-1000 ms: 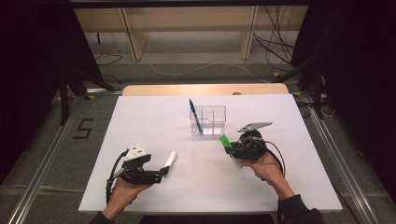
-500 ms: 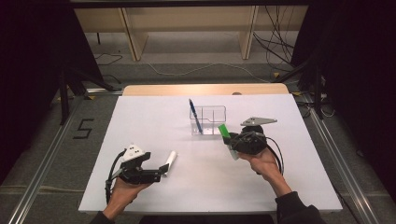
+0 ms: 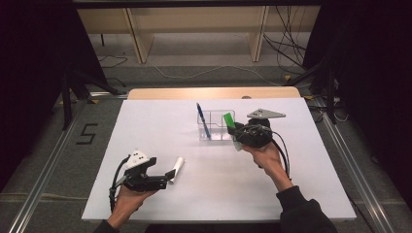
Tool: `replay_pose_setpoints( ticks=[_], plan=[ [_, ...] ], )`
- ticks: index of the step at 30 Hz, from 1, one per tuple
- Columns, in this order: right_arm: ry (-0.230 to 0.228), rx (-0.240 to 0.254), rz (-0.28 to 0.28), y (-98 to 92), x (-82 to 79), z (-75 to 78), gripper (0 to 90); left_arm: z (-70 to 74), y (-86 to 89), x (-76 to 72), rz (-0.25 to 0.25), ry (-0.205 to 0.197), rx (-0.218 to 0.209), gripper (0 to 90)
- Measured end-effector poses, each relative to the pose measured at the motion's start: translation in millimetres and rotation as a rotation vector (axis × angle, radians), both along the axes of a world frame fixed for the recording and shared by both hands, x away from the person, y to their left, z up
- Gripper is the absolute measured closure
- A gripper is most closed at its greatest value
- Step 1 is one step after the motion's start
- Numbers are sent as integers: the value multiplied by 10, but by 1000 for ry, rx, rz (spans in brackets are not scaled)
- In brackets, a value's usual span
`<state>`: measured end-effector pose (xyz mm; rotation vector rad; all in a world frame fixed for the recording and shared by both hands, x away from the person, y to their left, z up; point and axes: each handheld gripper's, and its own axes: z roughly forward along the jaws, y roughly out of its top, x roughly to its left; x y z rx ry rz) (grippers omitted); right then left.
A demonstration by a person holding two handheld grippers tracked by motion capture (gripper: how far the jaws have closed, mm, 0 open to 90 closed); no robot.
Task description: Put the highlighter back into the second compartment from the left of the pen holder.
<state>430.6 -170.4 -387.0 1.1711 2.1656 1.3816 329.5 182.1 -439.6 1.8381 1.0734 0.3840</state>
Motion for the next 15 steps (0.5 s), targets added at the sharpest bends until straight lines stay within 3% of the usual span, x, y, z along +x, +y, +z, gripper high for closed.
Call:
replay_pose_setpoints(
  ticks=[15],
  plan=[
    [-39,16,-26,185,209,89,674,13,8,-10,3,-21,-10,132]
  ],
)
